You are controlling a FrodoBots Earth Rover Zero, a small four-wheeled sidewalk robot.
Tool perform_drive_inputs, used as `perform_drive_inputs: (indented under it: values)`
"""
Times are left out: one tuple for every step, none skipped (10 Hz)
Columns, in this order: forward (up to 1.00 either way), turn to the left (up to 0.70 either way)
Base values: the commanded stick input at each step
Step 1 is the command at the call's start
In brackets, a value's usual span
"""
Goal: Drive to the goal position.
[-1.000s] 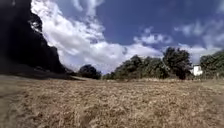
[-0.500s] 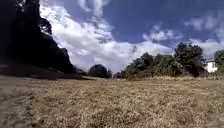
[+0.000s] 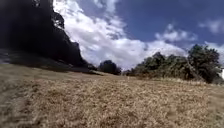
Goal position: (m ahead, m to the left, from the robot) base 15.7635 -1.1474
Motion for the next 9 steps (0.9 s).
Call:
perform_drive_inputs:
  values:
    - [0.7, -0.23]
    - [0.7, -0.35]
    - [0.7, -0.35]
    - [0.7, -0.35]
    - [0.7, -0.35]
    - [0.7, -0.35]
    - [0.7, -0.35]
    - [0.7, -0.35]
    - [0.7, -0.35]
